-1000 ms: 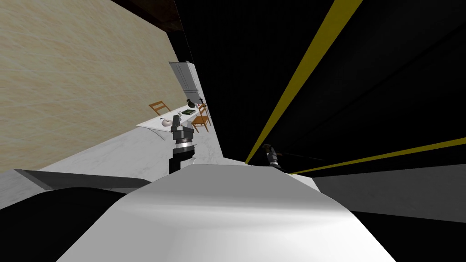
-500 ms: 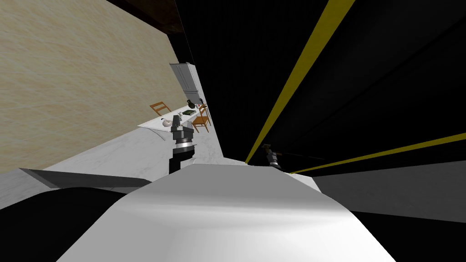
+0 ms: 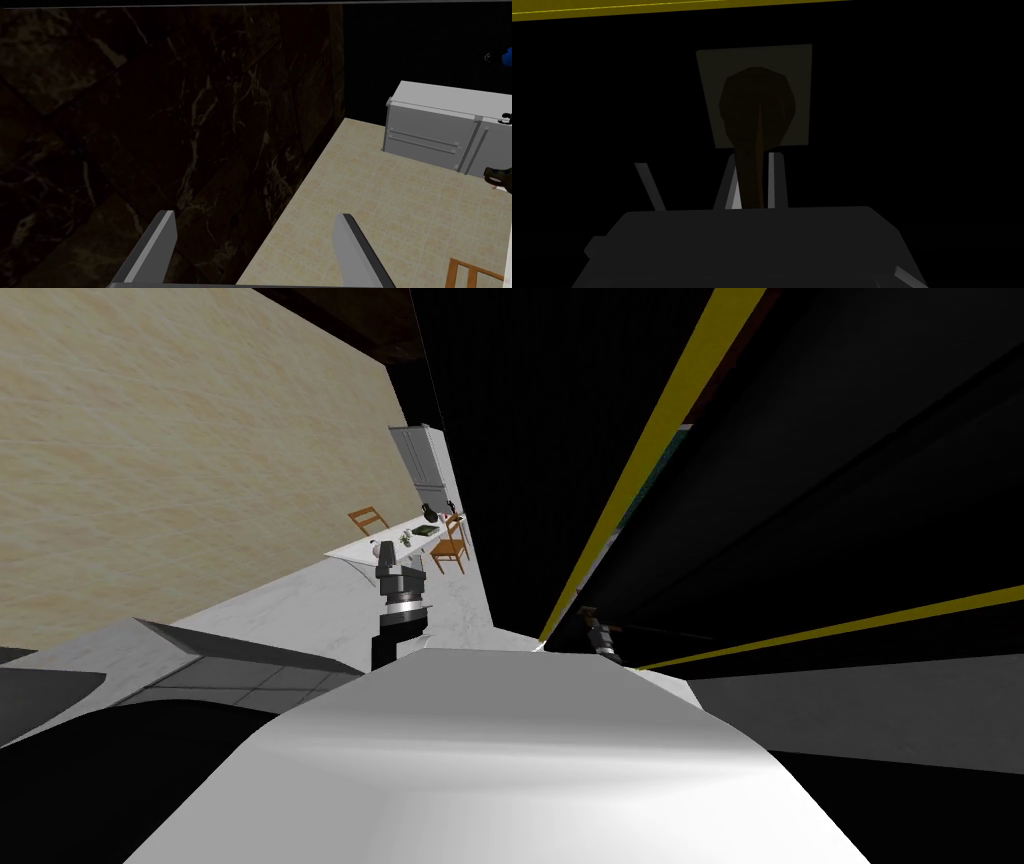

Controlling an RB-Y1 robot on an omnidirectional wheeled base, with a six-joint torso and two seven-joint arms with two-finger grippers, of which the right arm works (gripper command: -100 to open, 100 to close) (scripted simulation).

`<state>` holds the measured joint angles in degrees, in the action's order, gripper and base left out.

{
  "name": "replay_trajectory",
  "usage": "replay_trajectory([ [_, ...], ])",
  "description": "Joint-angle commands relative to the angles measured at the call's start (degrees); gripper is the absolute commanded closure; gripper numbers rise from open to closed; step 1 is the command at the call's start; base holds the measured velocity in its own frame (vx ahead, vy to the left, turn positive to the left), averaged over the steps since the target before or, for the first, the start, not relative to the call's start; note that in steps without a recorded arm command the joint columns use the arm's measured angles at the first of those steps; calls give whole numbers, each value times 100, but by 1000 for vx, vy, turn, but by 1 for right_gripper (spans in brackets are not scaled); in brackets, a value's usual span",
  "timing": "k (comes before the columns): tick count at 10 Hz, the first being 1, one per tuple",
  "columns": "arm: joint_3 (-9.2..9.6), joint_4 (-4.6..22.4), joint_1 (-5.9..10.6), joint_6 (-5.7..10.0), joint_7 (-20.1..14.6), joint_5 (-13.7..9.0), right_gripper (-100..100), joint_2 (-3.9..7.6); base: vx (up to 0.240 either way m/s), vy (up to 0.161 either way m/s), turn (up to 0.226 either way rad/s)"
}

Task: Pull the door open

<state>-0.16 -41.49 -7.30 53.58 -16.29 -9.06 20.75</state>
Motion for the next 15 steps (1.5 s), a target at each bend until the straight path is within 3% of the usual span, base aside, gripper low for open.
replay_trajectory([
  [1, 80, 14, -89, 127, -104, 31, 100, 76, -219, -50, 139],
  [6, 293, 54, -297, 457, -388, 112, 100, 313, -199, -47, 133],
  [7, 266, 27, -274, 389, -344, 101, 100, 282, -96, -15, 25],
  [8, 327, 98, -364, 562, -419, 115, 100, 341, -157, -60, 168],
  [13, 477, 282, -602, 1077, -620, 139, 100, 537, -214, -72, 184],
  [15, 517, 330, -665, 1214, -674, 145, 100, 589, -190, -30, 115],
])
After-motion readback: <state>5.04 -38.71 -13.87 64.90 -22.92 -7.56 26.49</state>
